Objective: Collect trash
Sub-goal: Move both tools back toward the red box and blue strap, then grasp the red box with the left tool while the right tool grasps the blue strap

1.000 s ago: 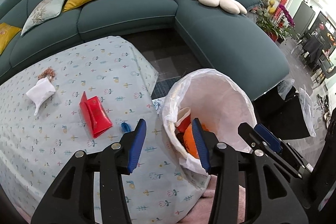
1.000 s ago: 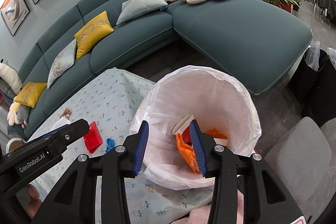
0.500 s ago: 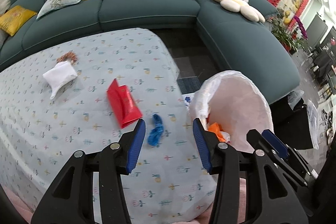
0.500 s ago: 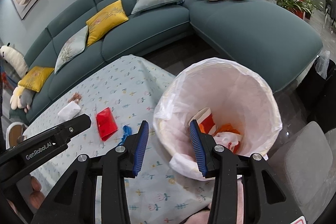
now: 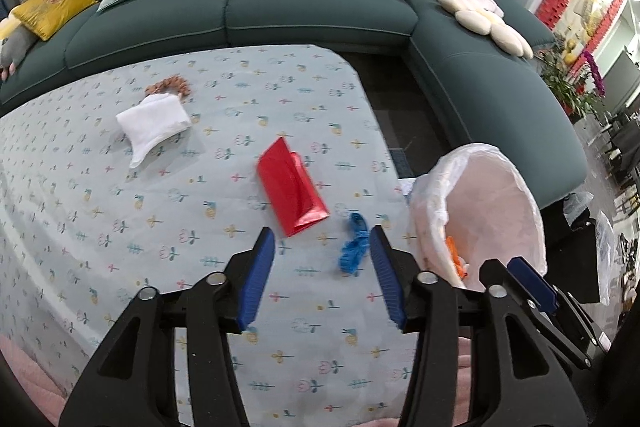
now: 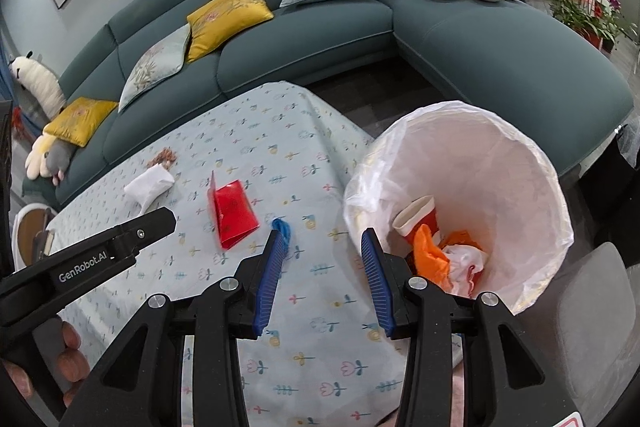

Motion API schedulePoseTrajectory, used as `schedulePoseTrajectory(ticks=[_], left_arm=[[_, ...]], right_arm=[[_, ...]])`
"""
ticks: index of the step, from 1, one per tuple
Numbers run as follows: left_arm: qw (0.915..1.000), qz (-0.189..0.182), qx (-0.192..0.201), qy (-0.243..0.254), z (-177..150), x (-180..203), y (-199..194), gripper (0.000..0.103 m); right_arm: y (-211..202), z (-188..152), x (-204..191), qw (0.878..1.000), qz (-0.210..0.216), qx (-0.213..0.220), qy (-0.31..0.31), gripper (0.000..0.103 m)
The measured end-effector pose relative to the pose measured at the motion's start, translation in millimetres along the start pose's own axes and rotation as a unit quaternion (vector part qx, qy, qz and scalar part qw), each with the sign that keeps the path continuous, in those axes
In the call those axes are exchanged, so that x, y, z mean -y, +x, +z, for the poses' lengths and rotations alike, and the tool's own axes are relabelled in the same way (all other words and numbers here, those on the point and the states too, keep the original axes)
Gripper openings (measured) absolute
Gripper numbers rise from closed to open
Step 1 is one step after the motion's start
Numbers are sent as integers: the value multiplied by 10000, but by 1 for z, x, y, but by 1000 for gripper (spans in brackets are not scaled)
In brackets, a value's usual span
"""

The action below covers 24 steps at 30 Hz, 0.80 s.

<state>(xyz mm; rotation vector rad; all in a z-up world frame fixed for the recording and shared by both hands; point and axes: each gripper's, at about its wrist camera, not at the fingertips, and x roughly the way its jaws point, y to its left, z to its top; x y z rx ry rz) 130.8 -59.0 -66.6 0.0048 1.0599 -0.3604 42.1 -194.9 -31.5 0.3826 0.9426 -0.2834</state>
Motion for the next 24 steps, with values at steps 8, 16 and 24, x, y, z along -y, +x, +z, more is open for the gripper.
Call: schedulePoseTrajectory(ticks=[8, 16, 24], left_arm=[[9994, 150, -79, -292, 2, -30, 9, 58], [9985, 221, -263, -426, 6, -50, 31, 61], [9978, 192, -474, -426, 23, -50, 66, 65]], right_arm=[[21, -11, -25, 9994, 66, -262, -204, 40], [55, -14, -42, 9979, 115, -573, -287, 40], [97, -8, -50, 9962, 128, -830, -249, 40]])
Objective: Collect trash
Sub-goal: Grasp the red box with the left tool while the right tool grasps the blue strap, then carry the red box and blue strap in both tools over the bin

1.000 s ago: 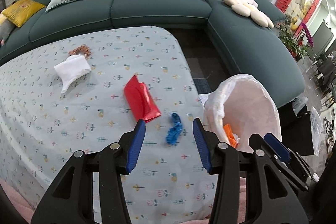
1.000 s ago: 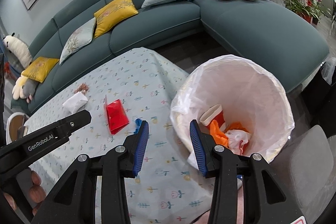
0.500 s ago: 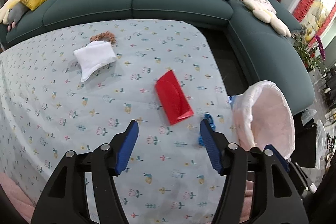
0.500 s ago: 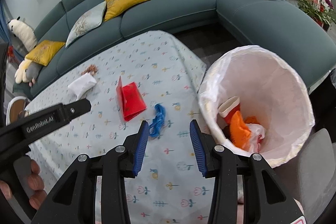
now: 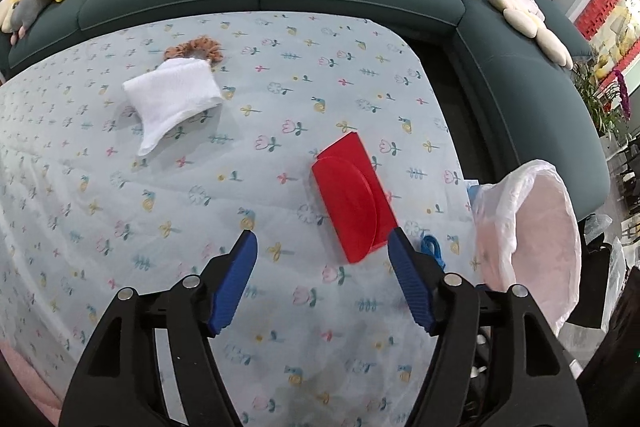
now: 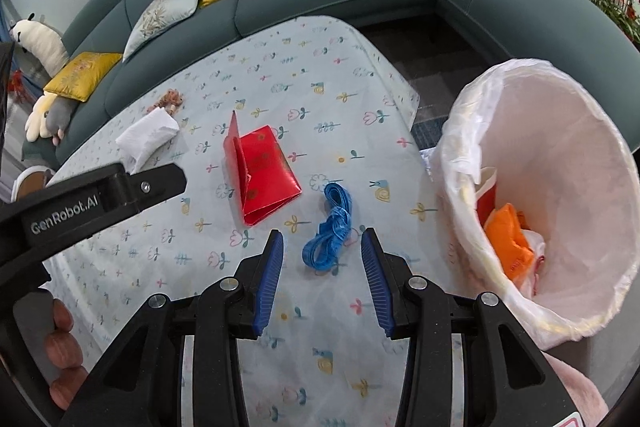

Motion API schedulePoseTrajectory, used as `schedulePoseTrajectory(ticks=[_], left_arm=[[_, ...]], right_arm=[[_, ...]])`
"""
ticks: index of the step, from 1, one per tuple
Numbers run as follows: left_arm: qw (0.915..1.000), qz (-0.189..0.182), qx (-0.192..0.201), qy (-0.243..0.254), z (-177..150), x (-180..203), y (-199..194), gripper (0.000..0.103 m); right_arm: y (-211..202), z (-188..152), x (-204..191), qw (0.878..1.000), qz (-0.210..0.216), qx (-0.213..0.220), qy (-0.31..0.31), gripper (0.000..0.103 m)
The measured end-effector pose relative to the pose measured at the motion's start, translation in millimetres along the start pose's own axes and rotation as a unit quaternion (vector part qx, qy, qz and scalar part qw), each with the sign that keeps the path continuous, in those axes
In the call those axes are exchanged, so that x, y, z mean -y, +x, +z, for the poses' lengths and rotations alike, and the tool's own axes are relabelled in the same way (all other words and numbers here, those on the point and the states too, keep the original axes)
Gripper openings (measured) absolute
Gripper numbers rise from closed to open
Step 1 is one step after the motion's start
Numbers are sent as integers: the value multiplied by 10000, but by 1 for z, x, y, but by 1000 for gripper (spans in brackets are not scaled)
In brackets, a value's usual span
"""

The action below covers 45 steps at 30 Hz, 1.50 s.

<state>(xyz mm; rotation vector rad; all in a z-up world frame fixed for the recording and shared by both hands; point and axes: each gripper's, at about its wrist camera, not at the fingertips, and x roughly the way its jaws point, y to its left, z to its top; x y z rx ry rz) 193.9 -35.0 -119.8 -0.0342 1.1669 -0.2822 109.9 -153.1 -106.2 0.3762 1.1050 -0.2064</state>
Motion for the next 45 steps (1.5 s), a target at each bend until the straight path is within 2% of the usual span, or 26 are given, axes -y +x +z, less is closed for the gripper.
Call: schedulePoseTrajectory(ticks=[2, 13, 18, 20, 21, 23, 25, 27, 36, 45], left_arm=[[10000, 22, -43, 31, 5, 4, 9, 70], [9990, 102, -446, 27, 20, 13, 67, 69], [9981, 31, -602, -77, 13, 3, 79, 53], [9985, 84, -533, -30, 10, 2, 77, 38], [9985, 58, -536, -7, 9, 1, 77, 33], [9984, 19, -558, -5, 8, -1, 76, 14], [9983, -29, -577, -43, 7, -4, 73, 6], [9986, -36, -527, -32, 6, -4, 66, 3], [9995, -141, -214, 160, 5, 21, 28, 2], [9980, -289, 28, 557, 0, 72, -3, 2]], right_arm=[[10, 3, 1, 10000, 5, -61, 40, 40], [52, 10, 11, 9994, 30, -286, 199, 40], [53, 8, 6, 9998, -68, -187, 61, 38], [53, 8, 6, 9998, -116, -170, 29, 35], [53, 7, 7, 9998, -137, -165, 36, 31], [53, 8, 10, 9997, -130, -191, 96, 20], [51, 8, 14, 9995, -65, -232, 212, 16], [48, 7, 16, 9993, -56, -242, 264, 13], [7, 12, 23, 9995, -47, 145, 289, 11], [-44, 16, 56, 9968, -129, 623, 493, 11]])
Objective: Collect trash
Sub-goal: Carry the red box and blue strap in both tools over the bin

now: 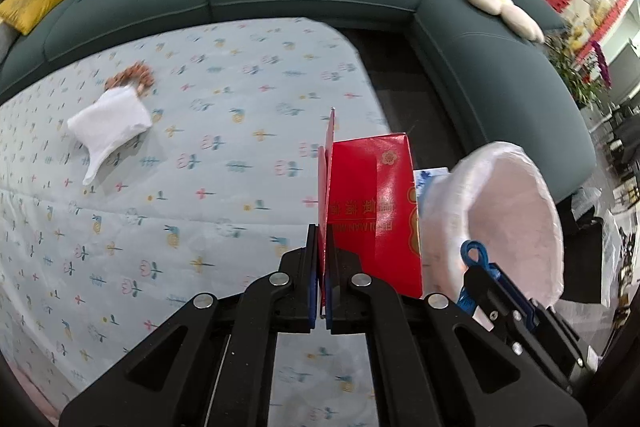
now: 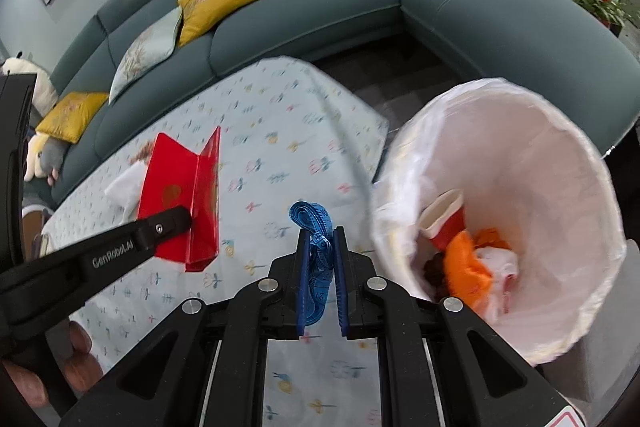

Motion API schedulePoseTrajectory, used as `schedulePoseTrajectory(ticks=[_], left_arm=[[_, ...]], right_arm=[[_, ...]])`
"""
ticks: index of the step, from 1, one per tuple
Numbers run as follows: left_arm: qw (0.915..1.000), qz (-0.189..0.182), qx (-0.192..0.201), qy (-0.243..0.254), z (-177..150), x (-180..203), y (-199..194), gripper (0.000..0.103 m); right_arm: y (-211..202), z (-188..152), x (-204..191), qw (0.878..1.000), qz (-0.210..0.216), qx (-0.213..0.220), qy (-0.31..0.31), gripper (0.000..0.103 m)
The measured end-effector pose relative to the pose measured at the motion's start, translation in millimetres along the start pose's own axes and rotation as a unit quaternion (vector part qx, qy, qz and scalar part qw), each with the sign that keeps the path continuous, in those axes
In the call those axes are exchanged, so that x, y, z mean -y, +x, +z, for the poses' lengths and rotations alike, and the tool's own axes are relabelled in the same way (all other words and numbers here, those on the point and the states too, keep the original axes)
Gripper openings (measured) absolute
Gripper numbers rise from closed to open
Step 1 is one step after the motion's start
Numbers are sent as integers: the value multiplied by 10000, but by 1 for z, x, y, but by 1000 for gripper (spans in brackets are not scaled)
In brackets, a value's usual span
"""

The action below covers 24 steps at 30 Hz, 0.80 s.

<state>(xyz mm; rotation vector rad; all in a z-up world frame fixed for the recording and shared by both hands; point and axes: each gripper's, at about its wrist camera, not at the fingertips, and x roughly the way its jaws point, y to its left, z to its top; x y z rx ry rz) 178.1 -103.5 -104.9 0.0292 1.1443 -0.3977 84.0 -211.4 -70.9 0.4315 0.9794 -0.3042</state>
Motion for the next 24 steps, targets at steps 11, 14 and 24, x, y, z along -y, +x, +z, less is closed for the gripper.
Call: schedulePoseTrajectory(ticks=[11, 14, 24], left_arm=[[9974, -261, 94, 664, -12, 79, -16, 2], [9959, -316, 95, 847, -17, 100, -17, 2], [9918, -372, 47, 1222, -28, 140, -15, 2]], right_arm=[[-43, 8, 67, 9978, -237, 389, 491, 11], [-50, 6, 83, 9968, -290, 432, 604, 11], [-62, 0, 119, 9939, -359, 525, 896, 11]])
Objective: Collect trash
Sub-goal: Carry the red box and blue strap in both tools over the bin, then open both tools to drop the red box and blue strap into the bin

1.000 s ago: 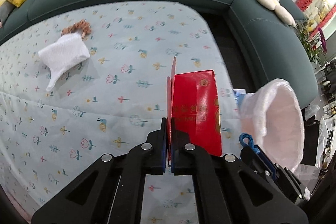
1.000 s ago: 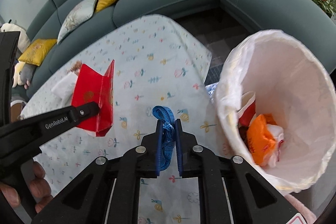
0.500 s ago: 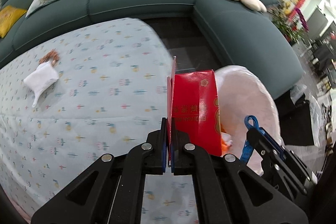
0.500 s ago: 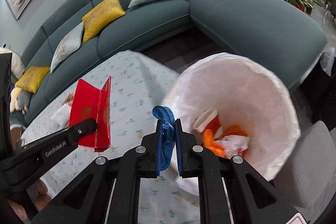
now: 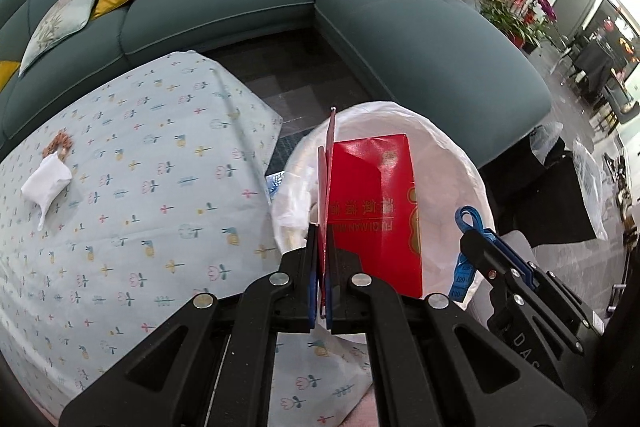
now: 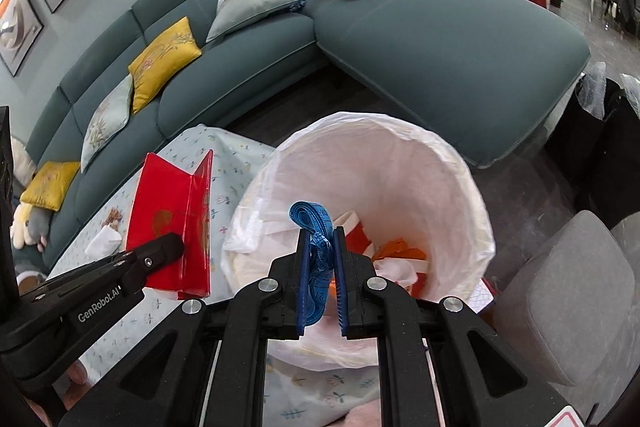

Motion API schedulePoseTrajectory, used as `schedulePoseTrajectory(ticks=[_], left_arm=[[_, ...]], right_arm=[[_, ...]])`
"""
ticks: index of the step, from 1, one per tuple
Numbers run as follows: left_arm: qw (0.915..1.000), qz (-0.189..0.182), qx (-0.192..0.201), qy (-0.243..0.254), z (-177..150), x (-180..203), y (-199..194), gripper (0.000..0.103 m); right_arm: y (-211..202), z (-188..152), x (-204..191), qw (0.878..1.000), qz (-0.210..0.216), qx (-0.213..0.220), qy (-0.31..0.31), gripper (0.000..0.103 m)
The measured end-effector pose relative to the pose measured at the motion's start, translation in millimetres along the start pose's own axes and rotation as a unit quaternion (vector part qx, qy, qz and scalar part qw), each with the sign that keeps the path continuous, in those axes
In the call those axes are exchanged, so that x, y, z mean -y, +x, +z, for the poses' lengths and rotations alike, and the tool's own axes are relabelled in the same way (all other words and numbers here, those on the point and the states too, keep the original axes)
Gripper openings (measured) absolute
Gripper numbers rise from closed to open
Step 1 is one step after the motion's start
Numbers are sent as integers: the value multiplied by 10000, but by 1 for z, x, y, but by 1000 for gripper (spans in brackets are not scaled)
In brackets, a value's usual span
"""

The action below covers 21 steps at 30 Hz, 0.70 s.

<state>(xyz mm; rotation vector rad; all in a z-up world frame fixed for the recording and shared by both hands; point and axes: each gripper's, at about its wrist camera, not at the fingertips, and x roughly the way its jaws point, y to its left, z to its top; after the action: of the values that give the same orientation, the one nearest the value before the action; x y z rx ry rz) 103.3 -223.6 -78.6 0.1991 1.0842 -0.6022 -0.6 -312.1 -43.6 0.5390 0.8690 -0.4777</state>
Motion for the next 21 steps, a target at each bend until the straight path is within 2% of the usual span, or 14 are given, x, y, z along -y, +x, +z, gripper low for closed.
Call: schedulePoseTrajectory(ticks=[9, 14, 21], left_arm=[[10000, -45, -44, 71, -1, 15, 4, 4], [10000, 44, 1, -3, 0, 13, 4, 29], [9999, 113, 9, -87, -2, 4, 2, 31]], right_arm=[[-3, -3, 15, 9999, -16, 12, 113, 11], [-3, -1, 16, 9999, -21, 26, 136, 11], [-2, 0, 14, 9999, -10, 11, 106, 11]])
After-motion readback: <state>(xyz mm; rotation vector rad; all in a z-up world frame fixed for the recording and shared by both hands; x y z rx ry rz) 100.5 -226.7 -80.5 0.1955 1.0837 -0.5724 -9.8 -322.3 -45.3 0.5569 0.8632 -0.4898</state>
